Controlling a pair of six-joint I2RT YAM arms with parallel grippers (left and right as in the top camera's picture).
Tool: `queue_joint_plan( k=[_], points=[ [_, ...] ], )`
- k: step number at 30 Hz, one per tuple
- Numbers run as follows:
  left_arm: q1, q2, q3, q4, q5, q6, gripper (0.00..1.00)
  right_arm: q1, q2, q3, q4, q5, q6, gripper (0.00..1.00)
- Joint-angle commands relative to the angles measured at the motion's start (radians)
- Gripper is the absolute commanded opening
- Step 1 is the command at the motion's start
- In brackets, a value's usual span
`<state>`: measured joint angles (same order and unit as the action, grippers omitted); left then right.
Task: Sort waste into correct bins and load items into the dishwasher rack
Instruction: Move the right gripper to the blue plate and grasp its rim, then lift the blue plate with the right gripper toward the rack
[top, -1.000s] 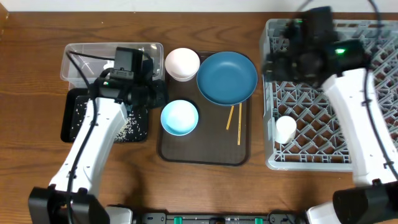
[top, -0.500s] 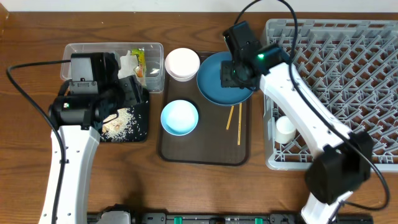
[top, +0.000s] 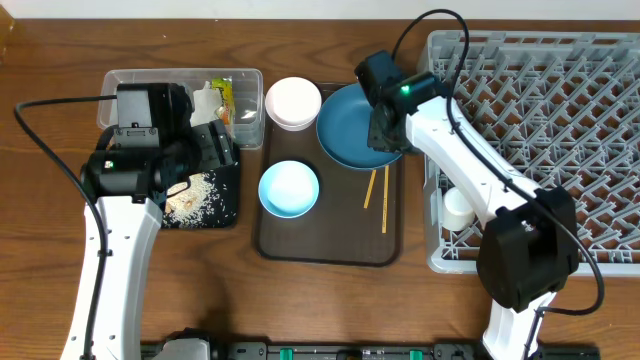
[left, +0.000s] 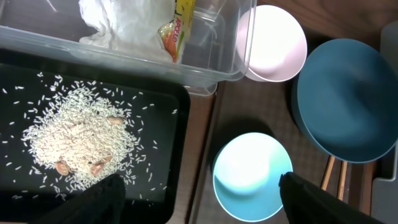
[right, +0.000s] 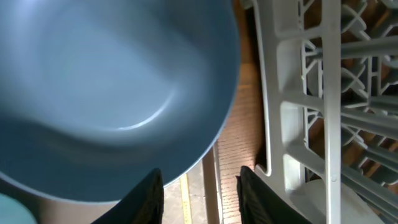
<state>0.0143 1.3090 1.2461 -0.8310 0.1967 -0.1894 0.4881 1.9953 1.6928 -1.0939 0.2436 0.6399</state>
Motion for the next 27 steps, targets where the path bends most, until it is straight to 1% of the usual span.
queue_joint_plan(
  k=[1,14,18,24,27],
  points=[
    [0.004,0.008,0.016,-0.003,-0.015,0.006,0.86,-0.005,0.021,-0.051,0.027,0.034,0.029,0.37],
    [0.004,0.008,0.016,-0.003,-0.015,0.006,0.88,-0.005,0.027,-0.193,0.142,0.036,0.029,0.32],
    [0.004,0.008,0.016,-0.002,-0.015,0.006,0.88,-0.005,0.027,-0.225,0.193,0.037,0.019,0.24],
    [0.004,0.008,0.016,-0.003,-0.015,0.005,0.88,-0.005,0.027,-0.265,0.253,0.037,0.012,0.19],
    [0.004,0.008,0.016,-0.002,-0.015,0.006,0.88,-0.005,0.027,-0.291,0.28,0.037,0.009,0.13]
  ],
)
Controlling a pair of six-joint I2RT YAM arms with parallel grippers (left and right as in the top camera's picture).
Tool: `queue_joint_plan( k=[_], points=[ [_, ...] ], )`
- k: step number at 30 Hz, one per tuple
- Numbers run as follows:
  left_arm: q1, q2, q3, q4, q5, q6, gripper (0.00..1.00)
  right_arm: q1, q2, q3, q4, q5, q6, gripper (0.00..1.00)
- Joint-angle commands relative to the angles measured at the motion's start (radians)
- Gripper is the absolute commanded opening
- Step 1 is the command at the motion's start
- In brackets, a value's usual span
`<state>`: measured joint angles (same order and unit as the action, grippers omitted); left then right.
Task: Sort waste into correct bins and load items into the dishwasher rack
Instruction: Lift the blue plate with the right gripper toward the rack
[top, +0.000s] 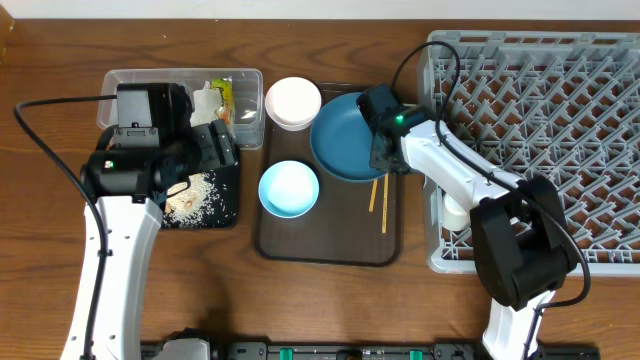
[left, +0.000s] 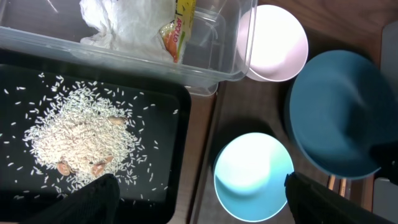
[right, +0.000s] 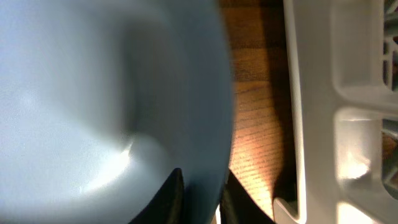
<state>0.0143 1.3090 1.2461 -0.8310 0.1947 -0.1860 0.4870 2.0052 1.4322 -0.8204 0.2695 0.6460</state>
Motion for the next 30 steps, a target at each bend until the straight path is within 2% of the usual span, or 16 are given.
queue_joint_plan(
  k=[1,3,15,24,26,30],
  points=[
    [0.004,0.008,0.016,-0.003,-0.013,0.002,0.88,-0.004,0.017,-0.036,0.009,0.011,0.003,0.1],
    [0.004,0.008,0.016,-0.003,-0.013,0.002,0.88,-0.004,0.017,-0.038,0.01,0.015,0.002,0.01],
    [0.004,0.008,0.016,-0.002,-0.013,0.002,0.88,-0.045,-0.021,0.026,0.021,0.023,-0.077,0.01],
    [0.004,0.008,0.016,-0.003,-0.013,0.002,0.88,-0.071,-0.211,0.194,0.018,0.005,-0.384,0.01],
    [0.004,0.008,0.016,-0.003,-0.013,0.002,0.88,-0.071,-0.272,0.204,0.025,0.068,-0.425,0.01],
    [0.004,0.008,0.016,-0.003,-0.013,0.002,0.88,-0.08,-0.366,0.204,0.016,0.336,-0.444,0.01]
  ],
)
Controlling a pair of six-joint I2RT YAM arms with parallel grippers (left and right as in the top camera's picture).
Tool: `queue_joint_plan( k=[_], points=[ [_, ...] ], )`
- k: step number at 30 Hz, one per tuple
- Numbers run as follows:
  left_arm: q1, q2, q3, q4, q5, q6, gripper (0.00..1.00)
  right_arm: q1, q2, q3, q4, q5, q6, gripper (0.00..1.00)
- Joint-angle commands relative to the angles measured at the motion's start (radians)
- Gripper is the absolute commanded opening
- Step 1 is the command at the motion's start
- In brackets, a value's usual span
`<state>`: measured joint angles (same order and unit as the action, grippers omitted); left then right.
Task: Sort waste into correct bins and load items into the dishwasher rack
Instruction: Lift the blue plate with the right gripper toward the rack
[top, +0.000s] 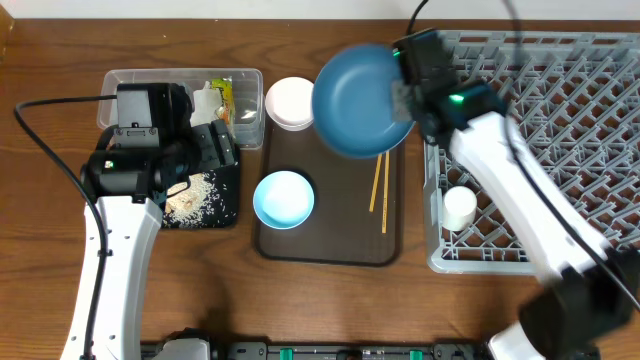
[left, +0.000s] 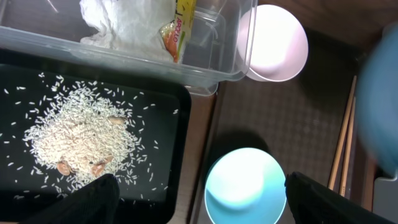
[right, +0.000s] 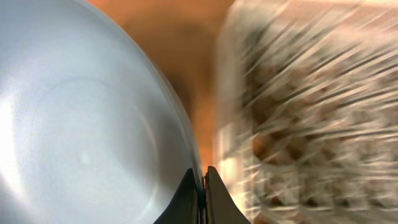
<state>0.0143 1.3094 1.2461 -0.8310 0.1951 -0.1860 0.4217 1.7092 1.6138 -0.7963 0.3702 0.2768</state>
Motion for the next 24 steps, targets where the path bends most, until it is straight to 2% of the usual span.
queue_joint_plan(
  k=[1,5,8,11,17,20,24],
  points=[
    [0.004,0.007,0.016,-0.003,-0.013,0.002,0.88,-0.019,-0.086,0.023,-0.011,0.307,-0.091,0.01],
    [0.004,0.007,0.016,-0.003,-0.013,0.002,0.88,-0.059,-0.121,0.023,-0.03,0.567,-0.213,0.01],
    [0.004,0.007,0.016,-0.002,-0.013,0.002,0.88,-0.113,-0.119,0.022,-0.033,0.674,-0.387,0.01],
    [0.004,0.007,0.016,-0.003,-0.013,0.002,0.88,-0.191,-0.119,0.021,-0.006,0.672,-0.585,0.01],
    [0.004,0.007,0.016,-0.003,-0.013,0.002,0.88,-0.344,-0.118,0.021,0.209,0.618,-0.719,0.01],
    [0.004,0.007,0.016,-0.003,-0.013,0.002,0.88,-0.411,-0.101,0.021,0.311,0.49,-0.921,0.01],
    [0.004,0.007,0.016,-0.003,-0.013,0.002,0.88,-0.472,-0.041,0.021,0.44,0.487,-1.156,0.01]
  ],
)
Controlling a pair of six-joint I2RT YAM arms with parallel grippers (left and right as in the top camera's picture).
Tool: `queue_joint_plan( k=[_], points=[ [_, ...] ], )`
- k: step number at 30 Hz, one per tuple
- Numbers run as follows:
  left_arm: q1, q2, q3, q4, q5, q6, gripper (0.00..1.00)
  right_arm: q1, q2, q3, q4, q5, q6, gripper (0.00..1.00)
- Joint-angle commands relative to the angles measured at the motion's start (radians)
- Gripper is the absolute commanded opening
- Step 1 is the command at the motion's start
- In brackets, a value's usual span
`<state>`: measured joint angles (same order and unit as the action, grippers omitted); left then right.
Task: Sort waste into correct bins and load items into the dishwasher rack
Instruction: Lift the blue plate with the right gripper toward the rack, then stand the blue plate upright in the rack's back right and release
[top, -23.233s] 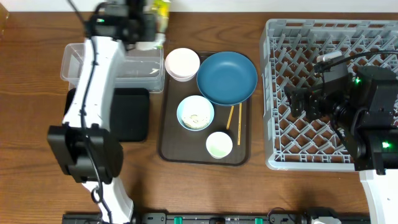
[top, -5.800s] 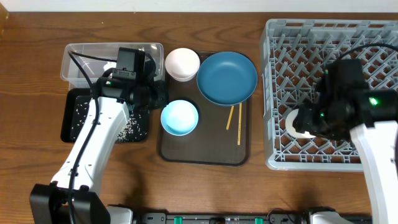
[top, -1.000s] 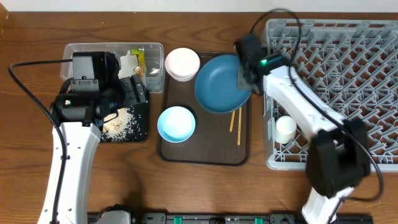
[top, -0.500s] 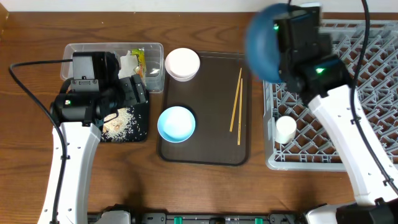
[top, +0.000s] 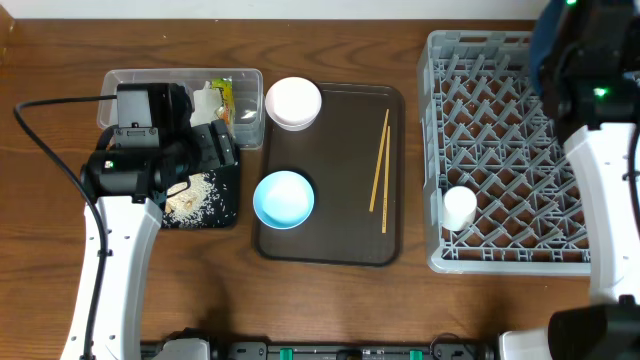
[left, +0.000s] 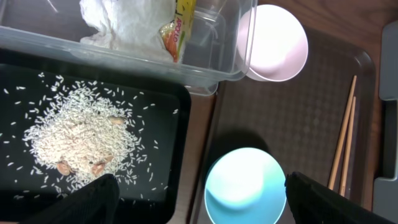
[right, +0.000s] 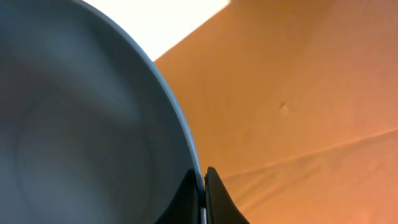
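Note:
My right gripper (right: 202, 186) is shut on the rim of the dark blue plate (right: 81, 124), which fills the left of the right wrist view. In the overhead view only a sliver of the plate (top: 539, 42) shows, held high over the back of the grey dishwasher rack (top: 500, 150). On the brown tray (top: 330, 240) lie a light blue bowl (top: 284, 198) and a pair of chopsticks (top: 379, 172). A white bowl (top: 293, 103) sits at the tray's back left corner. My left gripper (left: 199, 208) hangs open over the edge of the black bin, with nothing between its fingers.
A clear bin (top: 180, 85) at the back left holds crumpled paper and a wrapper. In front of it a black bin (top: 225, 205) holds spilled rice. A white cup (top: 459, 209) stands in the rack's front left corner.
My right gripper has carried the blue plate from above the tray's back edge to high over the rack's far side. The left arm and the things on the tray have not moved.
My right gripper first stood open round the rim of the blue plate on the tray. Then it was shut on the rim. Then the plate hung above the tray and the light blue bowl had shifted slightly. Now the plate is over the rack.

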<state>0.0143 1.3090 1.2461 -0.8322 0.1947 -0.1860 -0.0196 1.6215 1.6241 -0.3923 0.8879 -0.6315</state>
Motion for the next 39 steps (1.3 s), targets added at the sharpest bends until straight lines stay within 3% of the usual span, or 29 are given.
queue_joint_plan(
  k=[1,5,12,24,39],
  points=[
    [0.004,0.008,0.016,-0.001,-0.013,0.002,0.88,-0.045,0.068,0.011,0.074,-0.015,-0.296,0.01],
    [0.004,0.008,0.016,-0.001,-0.013,0.002,0.88,-0.085,0.148,0.011,0.211,0.058,-0.409,0.01],
    [0.004,0.008,0.016,-0.001,-0.013,0.002,0.88,-0.108,0.242,0.011,0.286,0.058,-0.515,0.01],
    [0.004,0.008,0.016,-0.002,-0.013,0.002,0.88,-0.135,0.286,0.011,0.335,0.084,-0.519,0.01],
    [0.004,0.008,0.016,-0.001,-0.013,0.002,0.88,-0.109,0.296,-0.029,0.247,0.034,-0.506,0.01]
  ],
)
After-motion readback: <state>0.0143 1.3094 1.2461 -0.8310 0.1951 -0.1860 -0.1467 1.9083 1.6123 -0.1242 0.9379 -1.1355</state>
